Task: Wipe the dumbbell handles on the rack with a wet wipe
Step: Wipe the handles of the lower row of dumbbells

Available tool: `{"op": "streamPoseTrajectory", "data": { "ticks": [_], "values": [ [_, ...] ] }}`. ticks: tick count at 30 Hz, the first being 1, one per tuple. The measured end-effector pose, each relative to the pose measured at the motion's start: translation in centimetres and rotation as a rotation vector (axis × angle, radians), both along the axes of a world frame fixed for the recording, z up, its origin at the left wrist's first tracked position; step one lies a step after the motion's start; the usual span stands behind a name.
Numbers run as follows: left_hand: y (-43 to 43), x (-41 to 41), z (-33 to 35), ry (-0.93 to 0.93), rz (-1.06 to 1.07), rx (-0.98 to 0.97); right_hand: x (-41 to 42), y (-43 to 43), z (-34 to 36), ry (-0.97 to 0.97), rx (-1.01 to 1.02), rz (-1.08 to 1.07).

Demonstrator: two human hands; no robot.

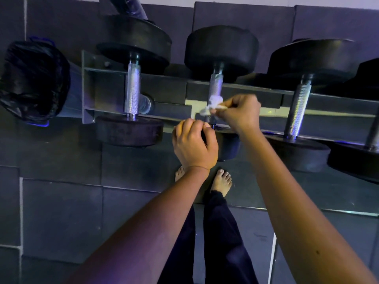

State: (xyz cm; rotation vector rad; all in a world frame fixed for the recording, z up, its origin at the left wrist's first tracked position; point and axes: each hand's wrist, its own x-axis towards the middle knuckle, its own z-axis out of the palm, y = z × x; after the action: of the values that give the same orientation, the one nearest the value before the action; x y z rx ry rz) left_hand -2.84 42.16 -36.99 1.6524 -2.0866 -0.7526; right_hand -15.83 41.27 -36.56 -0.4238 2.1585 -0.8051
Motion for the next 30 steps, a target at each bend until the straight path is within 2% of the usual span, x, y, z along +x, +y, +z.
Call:
{"op": "streamPoseTrajectory", "data": {
  "ticks": [4,12,16,22,30],
  "values": [
    [0.0,0.0,0.0,-0.002,0.005,0.008,1.7,1.8,0.4,0.014,0.018,0.053],
    [0.0,0.1,0.0,0.007,0.001,0.021,-0.1,-4.9,1.4,0.248,-0.032,-0.116],
    [0.0,0.1,-0.2,0.0,0.005,0.017,0.2,-5.1,1.9,0.275,0.021,-0.064],
    [0.0,0.1,0.0,-0.001,0.003,0.017,2.8,-0.3,1.1,0.156,0.125,0.031],
    [0.0,0.2,-0.4,-0.029,-0.005,0.03,2.0,-2.2,1.0,0.131,0.034,-0.068]
  ]
}}
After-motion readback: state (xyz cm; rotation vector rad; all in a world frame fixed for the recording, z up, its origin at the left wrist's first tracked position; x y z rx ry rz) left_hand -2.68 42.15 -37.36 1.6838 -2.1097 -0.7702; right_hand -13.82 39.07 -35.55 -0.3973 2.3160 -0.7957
